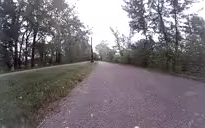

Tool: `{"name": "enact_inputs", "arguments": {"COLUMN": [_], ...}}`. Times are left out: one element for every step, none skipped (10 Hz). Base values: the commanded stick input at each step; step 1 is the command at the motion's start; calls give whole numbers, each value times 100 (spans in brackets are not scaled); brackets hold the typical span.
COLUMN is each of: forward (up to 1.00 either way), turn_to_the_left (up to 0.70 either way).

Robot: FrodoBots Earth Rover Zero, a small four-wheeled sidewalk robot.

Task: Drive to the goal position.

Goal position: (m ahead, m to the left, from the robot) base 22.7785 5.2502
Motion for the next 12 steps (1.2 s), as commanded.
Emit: {"name": "enact_inputs", "arguments": {"forward": [70, 70, 70, 70, 70, 70, 70, 70, 70, 70, 70, 70], "turn_to_the_left": [0, 0, 0, 0, 0, 13, 35, 23, 0, 0, 0, 0]}}
